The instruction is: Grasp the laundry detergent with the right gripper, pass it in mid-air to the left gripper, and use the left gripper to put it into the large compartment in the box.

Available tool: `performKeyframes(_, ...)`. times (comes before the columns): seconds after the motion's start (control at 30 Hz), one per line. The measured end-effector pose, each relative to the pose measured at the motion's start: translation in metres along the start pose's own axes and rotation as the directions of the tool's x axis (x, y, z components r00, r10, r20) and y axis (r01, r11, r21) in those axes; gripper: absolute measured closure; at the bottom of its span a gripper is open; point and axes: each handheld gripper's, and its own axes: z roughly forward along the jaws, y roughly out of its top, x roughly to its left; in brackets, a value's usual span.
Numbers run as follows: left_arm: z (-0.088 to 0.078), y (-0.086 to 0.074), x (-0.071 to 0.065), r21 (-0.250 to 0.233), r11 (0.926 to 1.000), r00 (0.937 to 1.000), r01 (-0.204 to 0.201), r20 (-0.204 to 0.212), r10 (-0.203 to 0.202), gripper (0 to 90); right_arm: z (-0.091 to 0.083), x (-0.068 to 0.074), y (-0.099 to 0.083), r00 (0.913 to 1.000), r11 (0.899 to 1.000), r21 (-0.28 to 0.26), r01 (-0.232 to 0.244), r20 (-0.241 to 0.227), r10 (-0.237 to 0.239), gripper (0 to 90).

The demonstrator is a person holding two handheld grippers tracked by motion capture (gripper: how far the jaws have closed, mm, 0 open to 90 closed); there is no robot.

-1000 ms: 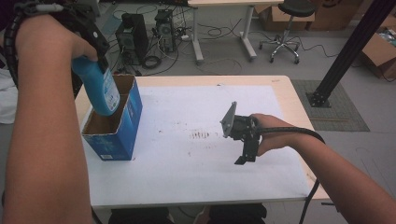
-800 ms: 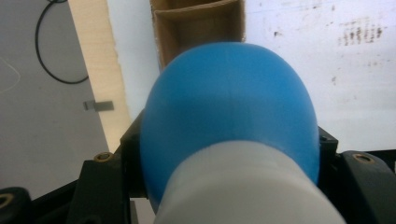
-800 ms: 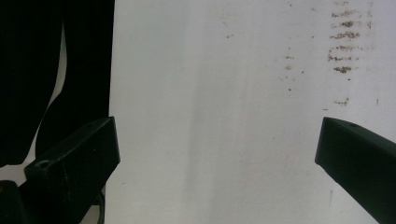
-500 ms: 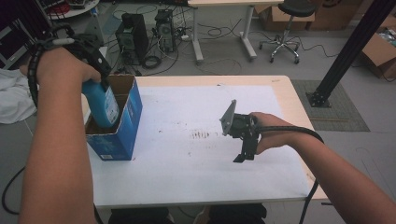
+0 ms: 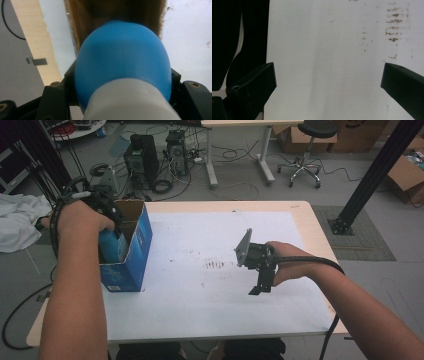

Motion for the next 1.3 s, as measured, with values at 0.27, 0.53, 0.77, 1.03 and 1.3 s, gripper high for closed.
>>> performKeyframes(0.27, 0.029, 0.005, 0.001, 0.007, 1.0, 1.0, -0.004, -0.001, 0.004, 38.3, 0.001, -0.001, -0.002, 1.0, 1.0, 0.007, -0.006, -0.006, 0.006, 0.0)
performKeyframes(0.53, 0.048, 0.008, -0.001, 0.013, 0.9997, 0.9995, -0.022, -0.023, 0.022, 38.2, 0.001, -0.001, -0.005, 0.9998, 1.0, 0.015, -0.016, -0.012, 0.016, 0.0)
performKeyframes(0.77, 0.062, 0.008, 0.0, 0.012, 0.9993, 0.999, -0.035, -0.028, 0.035, 38.2, 0.001, -0.001, -0.005, 0.9998, 1.0, 0.016, -0.014, -0.013, 0.014, 0.0)
performKeyframes(1.03, 0.066, 0.009, 0.001, 0.006, 0.9998, 0.9996, -0.022, -0.019, 0.022, 38.2, 0.003, -0.001, -0.004, 0.9996, 1.0, 0.023, -0.019, -0.02, 0.019, 0.0)
performKeyframes(1.3, 0.067, 0.009, 0.001, -0.007, 0.9999, 0.9998, -0.009, -0.018, 0.009, 38.1, 0.004, -0.002, -0.004, 0.9996, 0.999, 0.026, -0.019, -0.021, 0.019, 0.0)
